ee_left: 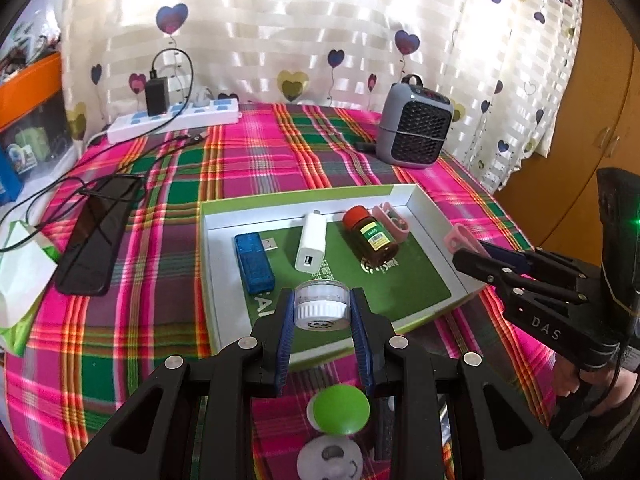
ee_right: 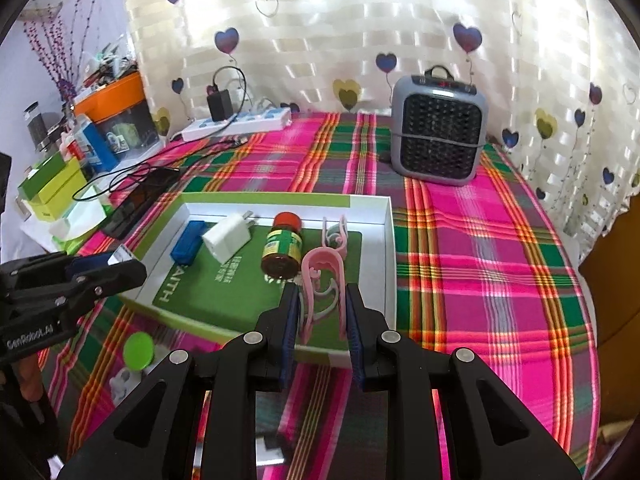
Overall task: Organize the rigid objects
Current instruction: 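Carry the tape roll with left tool while right carries the pink clip into the box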
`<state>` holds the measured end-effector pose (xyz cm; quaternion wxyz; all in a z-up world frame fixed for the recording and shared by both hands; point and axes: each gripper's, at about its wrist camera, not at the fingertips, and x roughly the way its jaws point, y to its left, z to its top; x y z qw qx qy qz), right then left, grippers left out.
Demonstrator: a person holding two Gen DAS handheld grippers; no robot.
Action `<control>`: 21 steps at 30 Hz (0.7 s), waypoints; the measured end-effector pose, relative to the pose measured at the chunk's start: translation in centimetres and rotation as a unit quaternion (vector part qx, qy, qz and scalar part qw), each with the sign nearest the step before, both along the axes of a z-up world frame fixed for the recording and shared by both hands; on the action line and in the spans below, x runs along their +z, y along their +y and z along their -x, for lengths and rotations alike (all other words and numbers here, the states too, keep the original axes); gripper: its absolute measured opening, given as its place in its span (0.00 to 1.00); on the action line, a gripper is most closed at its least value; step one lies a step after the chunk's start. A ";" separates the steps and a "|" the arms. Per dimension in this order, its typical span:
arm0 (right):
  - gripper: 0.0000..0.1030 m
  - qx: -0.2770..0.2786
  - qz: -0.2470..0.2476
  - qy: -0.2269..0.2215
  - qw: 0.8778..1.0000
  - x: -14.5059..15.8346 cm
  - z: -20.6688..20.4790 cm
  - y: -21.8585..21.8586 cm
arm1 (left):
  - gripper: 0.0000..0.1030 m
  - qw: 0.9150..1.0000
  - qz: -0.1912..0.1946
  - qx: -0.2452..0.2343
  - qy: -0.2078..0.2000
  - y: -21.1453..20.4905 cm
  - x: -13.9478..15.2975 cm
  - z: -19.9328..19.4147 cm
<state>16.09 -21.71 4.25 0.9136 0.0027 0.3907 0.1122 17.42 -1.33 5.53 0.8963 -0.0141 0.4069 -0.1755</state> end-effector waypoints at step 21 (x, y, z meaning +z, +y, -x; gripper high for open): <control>0.23 0.029 0.005 0.057 0.998 -2.7 -4.7 1.0 | 0.25 0.999 -0.012 0.001 0.040 -0.9 -3.1 -4.2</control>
